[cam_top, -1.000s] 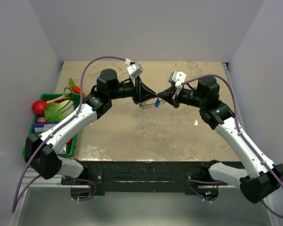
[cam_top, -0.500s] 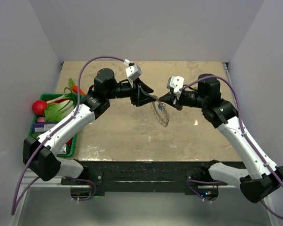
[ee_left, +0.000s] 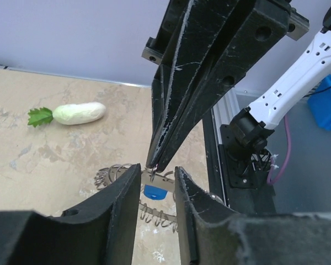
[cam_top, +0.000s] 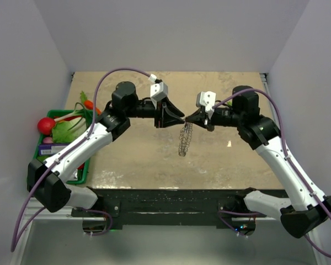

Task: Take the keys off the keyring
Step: Remove the key from the keyring.

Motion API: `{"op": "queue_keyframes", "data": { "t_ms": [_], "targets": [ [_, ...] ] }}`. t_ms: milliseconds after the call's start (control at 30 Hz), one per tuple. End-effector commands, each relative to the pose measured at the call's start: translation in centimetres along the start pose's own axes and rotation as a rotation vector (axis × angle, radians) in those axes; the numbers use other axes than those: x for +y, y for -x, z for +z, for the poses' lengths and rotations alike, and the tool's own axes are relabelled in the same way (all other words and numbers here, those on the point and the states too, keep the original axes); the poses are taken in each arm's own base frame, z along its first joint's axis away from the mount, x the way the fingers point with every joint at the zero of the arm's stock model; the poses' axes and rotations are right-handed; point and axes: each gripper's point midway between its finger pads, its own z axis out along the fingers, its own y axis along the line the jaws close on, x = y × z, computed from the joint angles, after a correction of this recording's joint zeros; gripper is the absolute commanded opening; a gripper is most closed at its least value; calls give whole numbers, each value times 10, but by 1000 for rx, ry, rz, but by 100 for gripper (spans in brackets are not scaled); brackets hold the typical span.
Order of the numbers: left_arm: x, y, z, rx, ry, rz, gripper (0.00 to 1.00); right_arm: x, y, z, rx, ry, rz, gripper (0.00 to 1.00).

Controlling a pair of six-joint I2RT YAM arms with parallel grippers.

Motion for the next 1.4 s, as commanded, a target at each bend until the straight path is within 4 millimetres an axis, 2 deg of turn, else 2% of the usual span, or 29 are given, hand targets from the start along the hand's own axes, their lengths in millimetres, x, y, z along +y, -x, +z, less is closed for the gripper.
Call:
{"op": "queue_keyframes", "data": {
  "t_ms": [0,267,400,533,567,600,633,700,800,900,1033,1100,1133,1167,1300,1367],
  "targets": [
    [-8,0,6,0,-43,55,33,0,36,-4,-89,21,-61,0],
    [-14,-2,10,10,-70,61,25,3,42,-7,-106,28,-58,0],
    [-18,-1,9,10,-88,67,24,2,45,-8,-110,26,-57,0],
    [-21,-1,9,9,-105,69,18,2,47,-9,-116,23,-55,0],
    [-23,0,8,8,-111,70,21,2,48,-10,-116,19,-52,0],
    [-23,-1,8,9,-114,69,30,-1,48,-10,-115,8,-55,0],
    [-24,0,8,9,-117,70,34,-1,49,-10,-116,4,-53,0],
    [-27,0,7,8,-128,73,38,-3,50,-10,-117,-6,-57,0],
    [-29,0,7,8,-136,73,39,-4,51,-11,-119,-13,-52,0],
    [-27,0,7,7,-130,73,29,-3,52,-11,-125,-7,-51,0],
    [-26,0,7,7,-125,73,28,-3,54,-13,-128,-11,-53,0],
    [-27,0,7,7,-127,73,21,-1,54,-12,-131,0,-50,0],
    [-27,0,7,6,-127,74,21,-1,54,-12,-131,0,-49,0],
    [-27,-1,7,7,-131,73,21,-1,54,-12,-131,-1,-45,0],
    [-28,0,7,6,-133,72,36,-4,58,-15,-143,-16,-43,0],
    [-28,-1,7,7,-134,71,37,-5,58,-16,-143,-18,-37,0]
  ]
}}
